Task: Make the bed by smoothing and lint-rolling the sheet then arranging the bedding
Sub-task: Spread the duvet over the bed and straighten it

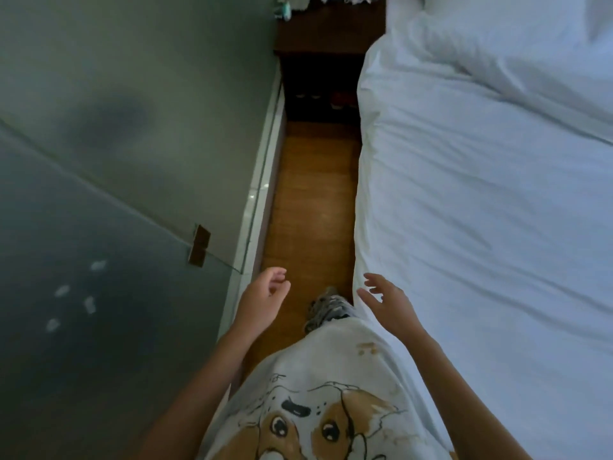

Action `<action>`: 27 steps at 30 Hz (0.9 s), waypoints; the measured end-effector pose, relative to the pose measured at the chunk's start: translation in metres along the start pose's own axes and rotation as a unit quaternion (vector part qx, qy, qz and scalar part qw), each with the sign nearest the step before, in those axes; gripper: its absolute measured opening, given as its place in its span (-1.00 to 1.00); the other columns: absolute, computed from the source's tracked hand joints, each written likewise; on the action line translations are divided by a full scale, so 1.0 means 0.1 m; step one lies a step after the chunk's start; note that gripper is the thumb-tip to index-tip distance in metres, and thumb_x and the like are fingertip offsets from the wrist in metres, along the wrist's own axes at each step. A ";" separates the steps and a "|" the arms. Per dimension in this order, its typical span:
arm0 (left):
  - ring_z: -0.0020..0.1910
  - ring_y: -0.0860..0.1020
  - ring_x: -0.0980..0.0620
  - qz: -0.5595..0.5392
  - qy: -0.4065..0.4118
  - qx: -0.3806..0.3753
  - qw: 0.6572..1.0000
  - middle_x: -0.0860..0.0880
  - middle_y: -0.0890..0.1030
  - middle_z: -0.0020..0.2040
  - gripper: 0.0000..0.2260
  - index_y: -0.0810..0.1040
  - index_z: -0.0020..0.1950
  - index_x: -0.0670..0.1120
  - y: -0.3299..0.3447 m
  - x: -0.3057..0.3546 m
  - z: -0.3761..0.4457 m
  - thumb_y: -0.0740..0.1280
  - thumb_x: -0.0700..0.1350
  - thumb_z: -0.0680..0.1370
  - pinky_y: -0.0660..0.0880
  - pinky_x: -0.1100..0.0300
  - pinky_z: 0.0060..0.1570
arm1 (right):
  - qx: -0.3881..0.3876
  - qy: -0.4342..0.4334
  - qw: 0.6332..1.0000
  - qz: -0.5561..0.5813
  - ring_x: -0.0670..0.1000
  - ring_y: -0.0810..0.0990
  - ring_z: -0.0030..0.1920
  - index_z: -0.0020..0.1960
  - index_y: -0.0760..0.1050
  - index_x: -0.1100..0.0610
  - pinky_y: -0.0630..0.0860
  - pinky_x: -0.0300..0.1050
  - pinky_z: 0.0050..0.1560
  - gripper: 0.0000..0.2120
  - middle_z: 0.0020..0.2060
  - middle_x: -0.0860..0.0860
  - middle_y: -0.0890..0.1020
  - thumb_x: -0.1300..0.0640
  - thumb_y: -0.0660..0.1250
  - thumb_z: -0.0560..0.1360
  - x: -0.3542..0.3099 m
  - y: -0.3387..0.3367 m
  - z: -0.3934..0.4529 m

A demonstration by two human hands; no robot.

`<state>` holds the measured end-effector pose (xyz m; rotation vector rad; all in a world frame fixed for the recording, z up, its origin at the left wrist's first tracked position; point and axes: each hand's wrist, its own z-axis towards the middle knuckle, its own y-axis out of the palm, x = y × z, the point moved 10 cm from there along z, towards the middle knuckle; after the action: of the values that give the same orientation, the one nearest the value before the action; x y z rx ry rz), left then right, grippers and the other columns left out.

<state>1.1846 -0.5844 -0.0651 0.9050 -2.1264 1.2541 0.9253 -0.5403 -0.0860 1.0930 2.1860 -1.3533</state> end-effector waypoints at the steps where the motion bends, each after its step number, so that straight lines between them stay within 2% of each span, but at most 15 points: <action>1: 0.13 0.50 0.14 0.001 0.000 -0.002 1.000 0.10 0.53 0.16 -0.73 0.45 0.32 0.01 -0.03 0.13 0.24 0.24 -0.01 0.63 0.48 0.19 0.14 | 0.007 0.008 1.000 0.009 -0.06 0.55 0.13 0.37 0.40 -0.02 0.46 -0.16 0.13 -0.56 0.20 -0.04 0.58 -0.15 0.26 0.55 -0.03 -0.15 0.22; 4: 0.12 0.50 0.14 0.003 -0.005 -0.010 1.000 0.11 0.52 0.14 -0.74 0.46 0.31 0.01 -0.15 0.59 0.97 0.25 -0.01 0.63 0.46 0.21 0.12 | 0.017 0.036 0.999 0.018 -0.05 0.55 0.14 0.37 0.40 -0.02 0.47 -0.14 0.14 -0.56 0.21 -0.04 0.58 -0.16 0.25 0.55 -0.19 -0.62 0.89; 11: 0.06 0.51 0.15 0.001 0.014 -0.020 1.000 0.10 0.55 0.08 -0.76 0.48 0.27 -0.02 -0.43 1.34 2.27 0.27 -0.05 0.62 0.44 0.25 0.05 | 0.024 0.034 0.999 0.003 -0.04 0.55 0.17 0.40 0.37 0.01 0.46 -0.14 0.15 -0.54 0.22 -0.04 0.57 -0.13 0.25 0.56 -0.70 -1.35 2.04; 14: 0.03 0.51 0.22 -0.014 0.001 -0.031 0.999 0.12 0.55 0.06 -0.77 0.49 0.26 -0.01 -0.54 1.52 2.97 0.27 -0.04 0.62 0.45 0.27 0.03 | 0.027 0.066 0.997 0.011 -0.04 0.54 0.18 0.45 0.29 -0.01 0.46 -0.16 0.16 -0.49 0.23 -0.04 0.56 -0.14 0.24 0.56 -0.77 -1.52 2.57; 16: 0.06 0.52 0.18 -0.007 0.007 -0.049 0.999 0.12 0.55 0.04 -0.76 0.49 0.27 -0.02 -0.55 1.67 3.50 0.27 -0.04 0.61 0.45 0.26 0.02 | 0.036 0.099 0.994 0.028 -0.02 0.54 0.20 0.48 0.22 -0.01 0.46 -0.14 0.19 -0.45 0.25 -0.04 0.54 -0.14 0.24 0.56 -0.74 -1.58 2.92; 21: 0.10 0.51 0.13 0.054 0.074 -0.144 0.985 0.11 0.52 0.09 -0.74 0.45 0.31 -0.02 -0.60 2.55 4.86 0.24 -0.03 0.63 0.40 0.36 -0.06 | 0.100 0.175 0.976 0.085 0.01 0.55 0.20 0.51 0.15 0.00 0.47 -0.10 0.19 -0.39 0.27 0.00 0.54 -0.12 0.27 0.55 -0.85 -1.89 3.66; 24: 0.09 0.49 0.12 0.106 0.136 -0.161 0.972 0.10 0.51 0.09 -0.75 0.46 0.30 -0.02 -0.72 3.31 5.60 0.23 -0.02 0.63 0.41 0.28 -0.03 | 0.156 0.197 0.958 0.137 0.01 0.55 0.20 0.51 0.17 0.02 0.49 -0.08 0.18 -0.41 0.26 0.03 0.54 -0.08 0.29 0.55 -1.06 -2.23 4.06; 27: 0.11 0.48 0.11 0.148 0.162 -0.195 0.956 0.08 0.51 0.11 -0.75 0.45 0.30 -0.01 -0.64 3.89 6.24 0.23 -0.01 0.63 0.47 0.19 0.06 | 0.188 0.212 0.945 0.162 0.01 0.54 0.22 0.51 0.15 0.01 0.48 -0.08 0.19 -0.40 0.27 0.02 0.53 -0.08 0.28 0.56 -1.20 -2.55 4.45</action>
<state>0.9244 -1.2743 -0.0342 0.2030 -2.1753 0.9775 0.7645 -1.0415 -0.0720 1.9504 1.9207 -1.5220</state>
